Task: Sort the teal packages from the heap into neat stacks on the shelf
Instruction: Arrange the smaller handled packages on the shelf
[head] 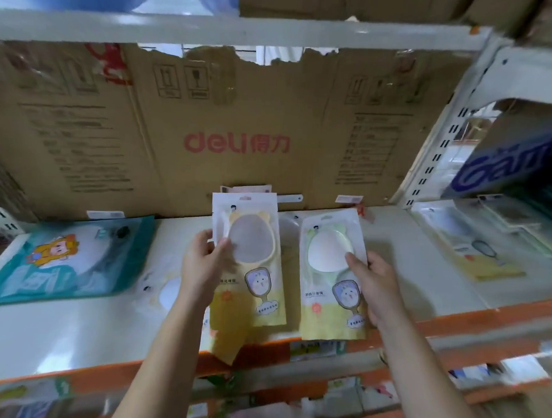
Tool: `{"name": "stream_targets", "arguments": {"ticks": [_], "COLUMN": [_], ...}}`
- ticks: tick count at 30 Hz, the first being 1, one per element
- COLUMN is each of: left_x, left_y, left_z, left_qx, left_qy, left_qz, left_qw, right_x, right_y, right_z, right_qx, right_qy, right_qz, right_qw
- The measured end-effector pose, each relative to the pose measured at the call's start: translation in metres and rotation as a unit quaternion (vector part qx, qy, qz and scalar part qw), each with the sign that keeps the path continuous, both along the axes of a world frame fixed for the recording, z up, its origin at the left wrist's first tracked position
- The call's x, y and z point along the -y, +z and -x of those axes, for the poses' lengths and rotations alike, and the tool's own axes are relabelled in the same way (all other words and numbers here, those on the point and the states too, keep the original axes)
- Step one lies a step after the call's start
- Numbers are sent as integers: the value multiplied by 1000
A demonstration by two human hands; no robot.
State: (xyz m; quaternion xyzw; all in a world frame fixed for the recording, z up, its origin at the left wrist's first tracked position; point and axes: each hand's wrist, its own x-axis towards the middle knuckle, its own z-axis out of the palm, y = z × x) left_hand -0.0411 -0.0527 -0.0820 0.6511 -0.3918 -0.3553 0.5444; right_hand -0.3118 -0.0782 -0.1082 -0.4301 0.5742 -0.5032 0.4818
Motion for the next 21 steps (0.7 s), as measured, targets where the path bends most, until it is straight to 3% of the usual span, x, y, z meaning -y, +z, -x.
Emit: {"name": "stream_targets", "arguments": {"ticks": [12,21], "left_x": [10,8], "left_y": [-12,-19], "left_z": [205,323], "left_qx": [1,28], "left_qy": [-78,-47], "left_qz": [-1,-36], "left_qw": [997,998], "right_x": [-9,36], "right_y": [10,16], "right_z": [207,321], "right_qx": [-47,-92], "right_qy": [-49,-30], "right_qz": [11,-13], "right_qw": [998,995]}}
